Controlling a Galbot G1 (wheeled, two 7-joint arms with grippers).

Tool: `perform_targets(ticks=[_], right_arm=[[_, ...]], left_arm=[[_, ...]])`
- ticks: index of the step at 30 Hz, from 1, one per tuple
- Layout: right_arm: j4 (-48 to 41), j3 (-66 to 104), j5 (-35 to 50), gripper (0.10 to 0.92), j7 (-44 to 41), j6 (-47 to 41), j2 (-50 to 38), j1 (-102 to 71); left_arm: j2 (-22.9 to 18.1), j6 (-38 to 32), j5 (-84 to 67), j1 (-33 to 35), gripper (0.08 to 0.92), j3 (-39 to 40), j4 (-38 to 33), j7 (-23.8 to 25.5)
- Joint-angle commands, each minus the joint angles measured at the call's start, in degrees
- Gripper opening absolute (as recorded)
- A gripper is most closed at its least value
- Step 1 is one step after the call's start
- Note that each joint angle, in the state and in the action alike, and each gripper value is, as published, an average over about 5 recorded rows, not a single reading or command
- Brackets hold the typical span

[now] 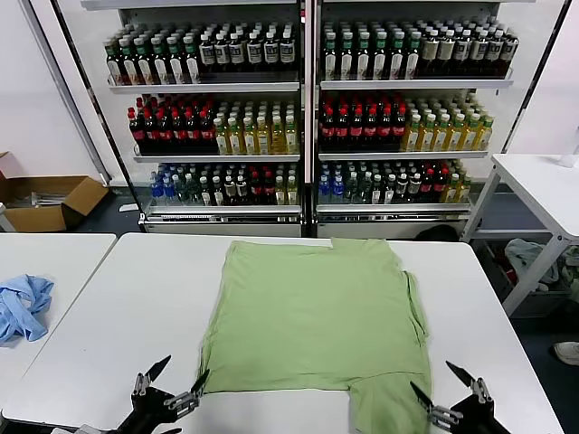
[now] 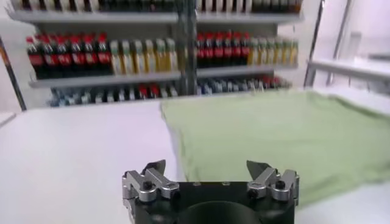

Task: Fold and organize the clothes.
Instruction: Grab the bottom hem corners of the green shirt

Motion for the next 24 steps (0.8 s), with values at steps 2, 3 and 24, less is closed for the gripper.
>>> perform_targets(ticks=[2,3,24], right_arm=[[1.9,-2.0,0.5,0.823,2.0,-3.2,-4.3,-5.1],[1.7,-2.0,0.5,0.823,2.0,-3.2,-4.2,-5.1],[-0.2,-2.7,0.1,0.606,1.4,-3.4,-2.1,-5.3]], left_arm=[[6.7,5.1,-2.2,0.3,0.823,2.1,0.6,-3.1],[6.7,5.2,-2.6,-0.5,0.823,2.2,1.0,-3.3],[7.1,7.3,-7.2,-11.6,0.815,7.7,6.5,-3.8]])
